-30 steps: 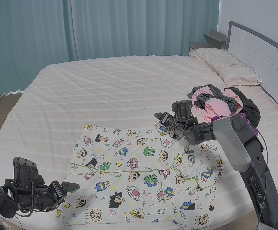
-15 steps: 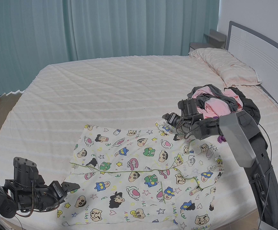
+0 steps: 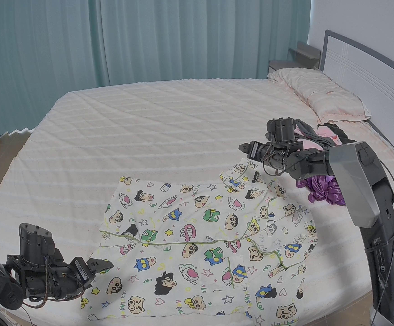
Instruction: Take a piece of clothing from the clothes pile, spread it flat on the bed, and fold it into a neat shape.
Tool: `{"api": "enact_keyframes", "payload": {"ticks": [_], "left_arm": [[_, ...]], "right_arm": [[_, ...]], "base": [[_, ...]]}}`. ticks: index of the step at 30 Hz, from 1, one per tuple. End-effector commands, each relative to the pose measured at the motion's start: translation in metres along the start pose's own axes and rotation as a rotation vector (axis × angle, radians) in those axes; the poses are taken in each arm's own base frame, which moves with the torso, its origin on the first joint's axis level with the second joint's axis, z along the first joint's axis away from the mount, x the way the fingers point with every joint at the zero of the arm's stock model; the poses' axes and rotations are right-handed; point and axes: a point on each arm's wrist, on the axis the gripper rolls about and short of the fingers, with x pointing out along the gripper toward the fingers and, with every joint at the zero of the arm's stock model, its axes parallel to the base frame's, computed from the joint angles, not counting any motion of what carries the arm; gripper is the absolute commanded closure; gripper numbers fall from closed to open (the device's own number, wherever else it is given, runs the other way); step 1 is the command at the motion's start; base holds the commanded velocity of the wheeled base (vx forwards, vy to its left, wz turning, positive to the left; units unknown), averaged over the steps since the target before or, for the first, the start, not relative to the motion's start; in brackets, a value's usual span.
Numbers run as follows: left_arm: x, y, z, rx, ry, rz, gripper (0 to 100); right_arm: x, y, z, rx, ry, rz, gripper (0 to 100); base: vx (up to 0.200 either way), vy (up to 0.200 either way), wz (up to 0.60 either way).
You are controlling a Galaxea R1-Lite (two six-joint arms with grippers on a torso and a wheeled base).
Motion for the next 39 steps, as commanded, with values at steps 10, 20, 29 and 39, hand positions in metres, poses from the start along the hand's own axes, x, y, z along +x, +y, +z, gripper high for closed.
{"api": "enact_keyframes", "payload": {"ticks": [10,20,29,39], "left_arm": [[0.001,0.001,0.000,-0.003,0.005,0.005,0],[0.002,0.001,-0.001,-0.001,0.009,0.008,0],[0.002,0.001,-0.001,-0.002,0.010,0.007,0],[0.003,0.001,-0.001,-0.003,0.014,0.012,0]], "right_arm": [[0.002,-0.044,-0.014,-0.085,0.117,-0.035,0],[0.013,-0.059,-0.024,-0.034,0.152,-0.032,0],[0.026,-0.062,-0.032,0.032,0.175,-0.046,0],[0.031,-0.082,-0.032,0.099,0.190,-0.092,100]], "base": [[0.000,0.000,0.00],[0.000,0.000,0.00],[0.000,0.000,0.00],[0.000,0.000,0.00]]}}
